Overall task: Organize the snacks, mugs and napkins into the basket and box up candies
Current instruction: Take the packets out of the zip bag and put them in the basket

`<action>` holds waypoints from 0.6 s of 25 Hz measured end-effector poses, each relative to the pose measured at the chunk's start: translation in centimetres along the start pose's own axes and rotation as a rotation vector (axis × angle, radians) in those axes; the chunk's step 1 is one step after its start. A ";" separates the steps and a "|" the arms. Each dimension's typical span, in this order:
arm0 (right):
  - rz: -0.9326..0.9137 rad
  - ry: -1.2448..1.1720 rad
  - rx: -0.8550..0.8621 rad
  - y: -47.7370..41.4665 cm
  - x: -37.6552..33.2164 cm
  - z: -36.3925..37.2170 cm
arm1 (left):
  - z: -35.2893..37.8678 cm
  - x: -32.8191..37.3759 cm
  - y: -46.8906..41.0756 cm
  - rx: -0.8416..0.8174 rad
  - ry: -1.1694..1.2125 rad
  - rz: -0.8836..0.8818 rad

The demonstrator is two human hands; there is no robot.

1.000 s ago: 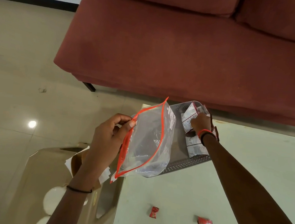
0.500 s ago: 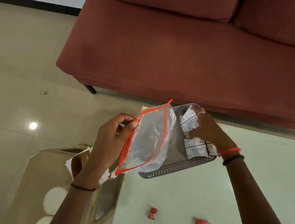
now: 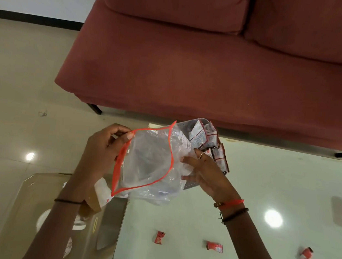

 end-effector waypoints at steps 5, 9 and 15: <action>-0.005 -0.117 0.093 3.5 0.3 -1.0 | 1.0 -2.0 2.2 0.112 -0.097 -0.157; -0.189 0.214 0.395 7.0 -1.7 -3.8 | -0.5 5.9 8.2 0.456 -0.026 0.170; -0.132 0.403 0.393 10.6 -0.7 -5.6 | 14.4 6.4 16.6 -0.227 -0.477 0.211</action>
Point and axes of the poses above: each hand's wrist, its own y-axis away from the middle knuckle, its own z-axis out of the palm, x = y × z, the point moved 10 cm from there along -y, towards the middle knuckle, and after that the axes turned 12 degrees about y, right-handed, at the moved point
